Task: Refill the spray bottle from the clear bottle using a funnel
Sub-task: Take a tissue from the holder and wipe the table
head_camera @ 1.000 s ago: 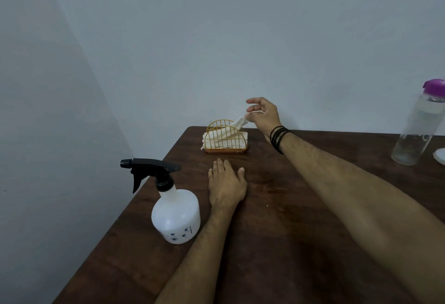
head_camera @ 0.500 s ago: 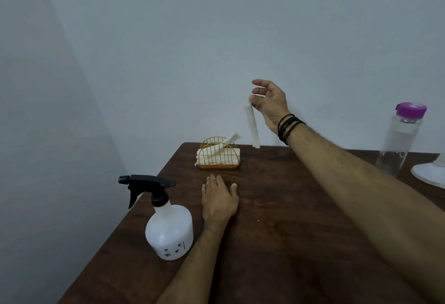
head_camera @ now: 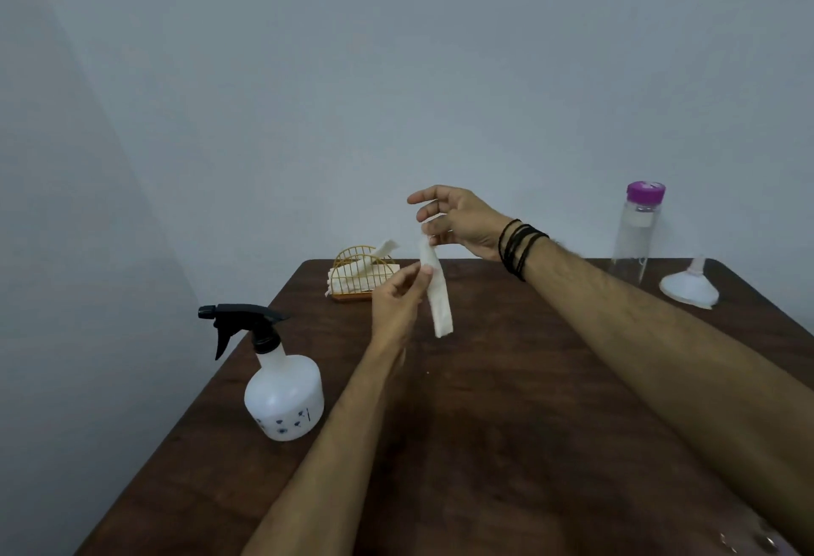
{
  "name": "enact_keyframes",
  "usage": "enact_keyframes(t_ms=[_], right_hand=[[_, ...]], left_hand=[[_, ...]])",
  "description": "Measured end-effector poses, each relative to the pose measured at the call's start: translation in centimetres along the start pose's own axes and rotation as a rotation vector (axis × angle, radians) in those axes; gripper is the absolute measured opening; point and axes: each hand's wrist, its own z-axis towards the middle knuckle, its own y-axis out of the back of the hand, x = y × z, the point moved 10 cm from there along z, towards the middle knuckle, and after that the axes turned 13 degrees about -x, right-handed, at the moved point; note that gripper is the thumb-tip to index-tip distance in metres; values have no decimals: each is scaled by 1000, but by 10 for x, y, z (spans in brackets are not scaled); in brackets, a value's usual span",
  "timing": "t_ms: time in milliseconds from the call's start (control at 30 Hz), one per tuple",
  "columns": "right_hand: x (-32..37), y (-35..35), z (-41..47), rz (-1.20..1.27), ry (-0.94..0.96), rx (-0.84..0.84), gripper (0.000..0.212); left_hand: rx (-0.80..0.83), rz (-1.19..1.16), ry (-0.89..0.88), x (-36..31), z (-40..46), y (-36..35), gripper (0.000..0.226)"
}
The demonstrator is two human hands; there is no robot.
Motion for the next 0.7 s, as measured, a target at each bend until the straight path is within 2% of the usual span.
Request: enact_keyframes(t_ms=[67, 167, 300, 400, 500, 600, 700], right_hand=[[1, 3, -10, -67, 25, -19, 43], [-4, 14, -21, -172, 15, -108, 36], [-35, 19, -49, -293, -106, -119, 44], [-61, 16, -70, -266, -189, -65, 30], [-75, 22, -82, -173, -230, -124, 12], [-79, 23, -90, -109, -209, -134, 11], [-83, 25, -99, -82, -207, -114, 11]], left_hand=[[-5, -38, 46, 0, -7, -3, 14], [-16, -128, 207, 12, -19, -1, 6], [-7, -239, 323, 19, -32, 0, 13], [-10, -207, 317, 20, -38, 3, 23], [-2, -137, 301, 20, -44, 5, 31], [64, -148, 331, 22, -51, 2, 30], [122, -166, 457, 29, -62, -2, 29]])
